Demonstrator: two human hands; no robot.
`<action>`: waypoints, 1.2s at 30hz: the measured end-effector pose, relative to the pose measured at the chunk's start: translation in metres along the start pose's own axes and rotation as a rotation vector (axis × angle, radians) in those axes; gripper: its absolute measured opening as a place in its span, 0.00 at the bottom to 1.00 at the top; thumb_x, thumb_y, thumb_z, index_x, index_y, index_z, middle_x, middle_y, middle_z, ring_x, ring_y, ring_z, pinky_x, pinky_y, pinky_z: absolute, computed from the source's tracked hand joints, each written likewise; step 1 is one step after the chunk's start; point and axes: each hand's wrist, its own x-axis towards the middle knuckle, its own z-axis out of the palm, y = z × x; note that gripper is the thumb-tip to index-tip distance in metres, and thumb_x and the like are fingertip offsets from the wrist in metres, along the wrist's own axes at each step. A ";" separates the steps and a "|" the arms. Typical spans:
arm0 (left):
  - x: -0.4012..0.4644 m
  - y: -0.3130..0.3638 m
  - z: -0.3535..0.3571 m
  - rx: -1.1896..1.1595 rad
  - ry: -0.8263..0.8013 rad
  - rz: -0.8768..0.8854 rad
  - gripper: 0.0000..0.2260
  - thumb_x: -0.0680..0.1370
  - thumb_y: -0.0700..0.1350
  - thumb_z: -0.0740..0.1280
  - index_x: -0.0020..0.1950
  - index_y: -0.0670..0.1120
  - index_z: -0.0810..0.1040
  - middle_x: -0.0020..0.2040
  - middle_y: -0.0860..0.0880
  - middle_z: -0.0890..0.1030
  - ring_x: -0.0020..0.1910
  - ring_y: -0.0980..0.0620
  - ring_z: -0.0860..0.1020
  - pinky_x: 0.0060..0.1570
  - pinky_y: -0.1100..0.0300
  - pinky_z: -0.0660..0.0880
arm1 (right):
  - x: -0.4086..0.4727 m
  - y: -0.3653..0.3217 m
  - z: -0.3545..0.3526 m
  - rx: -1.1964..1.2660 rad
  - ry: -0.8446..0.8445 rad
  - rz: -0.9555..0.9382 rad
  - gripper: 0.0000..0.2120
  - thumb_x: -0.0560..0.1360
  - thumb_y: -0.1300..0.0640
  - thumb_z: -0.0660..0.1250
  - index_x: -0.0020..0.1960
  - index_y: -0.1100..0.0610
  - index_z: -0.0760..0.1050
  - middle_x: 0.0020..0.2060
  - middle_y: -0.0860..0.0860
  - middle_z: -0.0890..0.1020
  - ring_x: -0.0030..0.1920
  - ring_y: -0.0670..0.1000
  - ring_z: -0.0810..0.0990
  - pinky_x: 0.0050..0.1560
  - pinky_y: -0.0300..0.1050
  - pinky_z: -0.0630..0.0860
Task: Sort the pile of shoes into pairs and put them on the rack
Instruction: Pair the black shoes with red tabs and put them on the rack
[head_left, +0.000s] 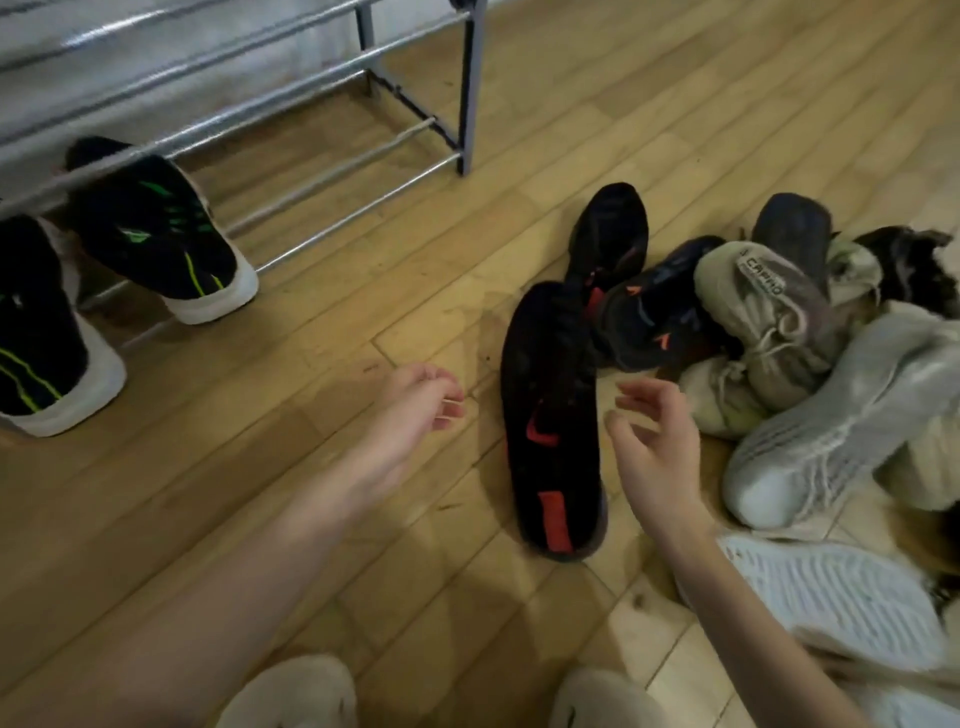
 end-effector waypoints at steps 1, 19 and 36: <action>-0.002 -0.003 0.005 0.017 -0.013 -0.005 0.03 0.77 0.35 0.64 0.49 0.40 0.75 0.43 0.42 0.80 0.37 0.49 0.79 0.41 0.58 0.75 | -0.003 0.005 0.000 0.007 -0.004 0.054 0.11 0.76 0.62 0.67 0.55 0.52 0.70 0.52 0.49 0.76 0.53 0.43 0.77 0.45 0.33 0.74; 0.004 -0.006 0.003 0.223 -0.022 0.027 0.09 0.78 0.39 0.64 0.58 0.42 0.75 0.50 0.43 0.82 0.50 0.47 0.81 0.49 0.55 0.78 | -0.036 0.021 -0.012 0.260 -0.117 0.036 0.08 0.80 0.60 0.62 0.47 0.55 0.80 0.37 0.44 0.83 0.40 0.44 0.81 0.40 0.37 0.74; -0.034 -0.023 -0.024 -0.122 -0.332 0.033 0.21 0.69 0.51 0.68 0.61 0.47 0.77 0.56 0.47 0.84 0.56 0.49 0.82 0.54 0.52 0.76 | -0.009 -0.029 0.059 0.470 -0.319 0.094 0.15 0.84 0.57 0.54 0.68 0.57 0.71 0.60 0.46 0.79 0.61 0.41 0.76 0.60 0.34 0.72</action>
